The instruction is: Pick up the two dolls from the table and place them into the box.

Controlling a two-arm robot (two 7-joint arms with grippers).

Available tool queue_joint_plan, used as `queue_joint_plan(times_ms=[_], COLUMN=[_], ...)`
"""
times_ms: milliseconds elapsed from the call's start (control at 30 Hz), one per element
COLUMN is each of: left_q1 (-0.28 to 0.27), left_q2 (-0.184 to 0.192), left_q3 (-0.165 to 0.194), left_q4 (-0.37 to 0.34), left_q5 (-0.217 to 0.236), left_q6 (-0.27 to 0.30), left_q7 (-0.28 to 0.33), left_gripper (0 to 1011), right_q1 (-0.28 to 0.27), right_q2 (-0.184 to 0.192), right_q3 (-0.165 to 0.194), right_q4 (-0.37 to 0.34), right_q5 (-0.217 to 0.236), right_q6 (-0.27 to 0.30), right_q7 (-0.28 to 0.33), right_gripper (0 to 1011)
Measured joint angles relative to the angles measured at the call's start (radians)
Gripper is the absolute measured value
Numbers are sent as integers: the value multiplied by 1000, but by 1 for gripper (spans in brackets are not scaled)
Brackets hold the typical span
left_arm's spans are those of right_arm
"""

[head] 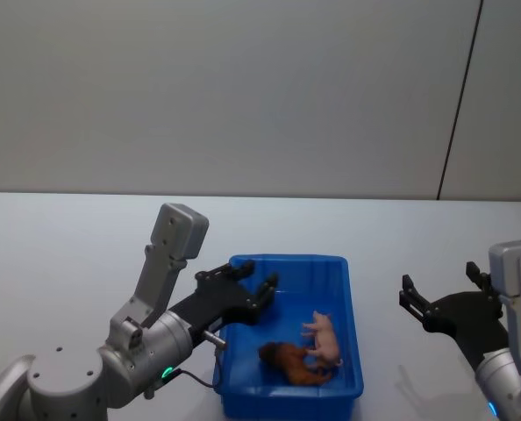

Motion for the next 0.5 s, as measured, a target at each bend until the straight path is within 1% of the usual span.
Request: queue_joint_plan(times_ms=[33, 133, 167, 200, 233, 267, 300, 333, 400, 433, 467, 500], left_q1=[-6, -17, -22, -28, -28, -33, -35, -37, -43, -45, -47, -49], left_q2=[-3, -9, -12, -16, -16, -19, -20, -21, -24, -25, -27, -28], left_q3=[1, 3, 5, 6, 6, 8, 8, 9, 10, 10, 11, 12], left_q4=[8, 23, 30, 39, 39, 46, 49, 52, 60, 62, 66, 68], left_q5=[-3, -7, -9, -11, -11, -13, -14, -15, -17, -18, -19, -19], left_q6=[-6, -14, -19, -24, -24, -28, -30, -32, -37, -38, -41, -42], left_q7=[-27, -60, -81, -99, -99, -115, -122, -129, -148, -153, -162, -167], left_gripper=[412, 478, 536, 552, 578, 636, 657, 719, 751, 778, 832, 850], right_q1=[0, 0, 0, 0, 0, 0, 0, 0, 0, 0, 0, 0], right_q2=[0, 0, 0, 0, 0, 0, 0, 0, 0, 0, 0, 0], right_q3=[0, 0, 0, 0, 0, 0, 0, 0, 0, 0, 0, 0], right_q4=[0, 0, 0, 0, 0, 0, 0, 0, 0, 0, 0, 0], right_q5=[0, 0, 0, 0, 0, 0, 0, 0, 0, 0, 0, 0], right_q6=[0, 0, 0, 0, 0, 0, 0, 0, 0, 0, 0, 0], right_q7=[0, 0, 0, 0, 0, 0, 0, 0, 0, 0, 0, 0], right_gripper=[1001, 1001, 1001, 1001, 1001, 1001, 1001, 1001, 1001, 1001, 1001, 1001])
